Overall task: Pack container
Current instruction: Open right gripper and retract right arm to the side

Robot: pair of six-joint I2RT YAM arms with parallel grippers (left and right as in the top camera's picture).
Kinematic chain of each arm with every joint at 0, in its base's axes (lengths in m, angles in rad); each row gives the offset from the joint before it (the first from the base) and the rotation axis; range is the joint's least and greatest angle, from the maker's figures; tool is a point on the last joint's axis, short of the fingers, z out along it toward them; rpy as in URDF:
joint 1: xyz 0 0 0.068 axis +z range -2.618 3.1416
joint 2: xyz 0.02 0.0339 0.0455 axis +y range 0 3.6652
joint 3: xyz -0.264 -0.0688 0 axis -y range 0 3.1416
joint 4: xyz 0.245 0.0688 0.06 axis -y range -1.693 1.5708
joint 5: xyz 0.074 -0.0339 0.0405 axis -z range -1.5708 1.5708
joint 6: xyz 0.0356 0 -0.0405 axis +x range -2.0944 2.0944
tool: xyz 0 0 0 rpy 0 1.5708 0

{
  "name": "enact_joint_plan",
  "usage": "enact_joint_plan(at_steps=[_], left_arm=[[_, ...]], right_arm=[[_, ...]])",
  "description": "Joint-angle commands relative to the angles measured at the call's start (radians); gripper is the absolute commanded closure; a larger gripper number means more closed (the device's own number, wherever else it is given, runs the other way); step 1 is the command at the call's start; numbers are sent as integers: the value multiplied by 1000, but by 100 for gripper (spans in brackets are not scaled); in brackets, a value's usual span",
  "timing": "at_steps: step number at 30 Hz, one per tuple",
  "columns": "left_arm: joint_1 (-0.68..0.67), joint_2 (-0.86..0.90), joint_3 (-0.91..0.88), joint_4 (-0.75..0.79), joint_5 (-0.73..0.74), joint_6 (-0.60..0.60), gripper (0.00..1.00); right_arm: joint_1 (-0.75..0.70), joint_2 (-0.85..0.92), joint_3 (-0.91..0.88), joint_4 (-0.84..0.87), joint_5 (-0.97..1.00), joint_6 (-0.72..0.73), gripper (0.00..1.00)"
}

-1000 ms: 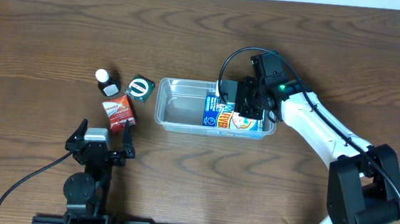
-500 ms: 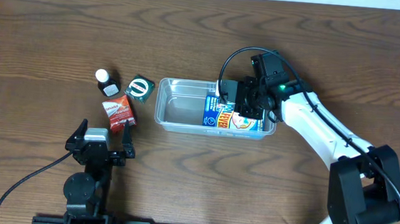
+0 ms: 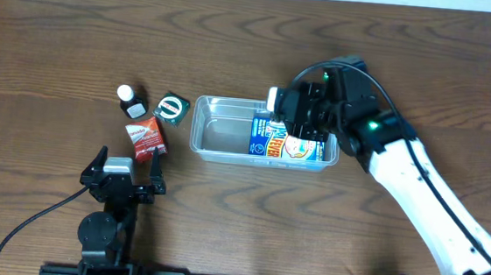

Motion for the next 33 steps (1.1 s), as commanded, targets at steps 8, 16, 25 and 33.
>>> enact_joint_plan(at_steps=[8,16,25,33], left_arm=[[5,-6,-16,-37,6,3,2],[5,-6,-16,-37,6,3,2],[5,-6,-16,-33,10,0,2],[5,37,42,-86,106,-148,2]], right_arm=[[-208,-84,2,155,532,631,1],[-494,-82,2,111,582,914,1],[-615,-82,2,8,581,914,1],[-613,-82,2,-15,581,913,1]])
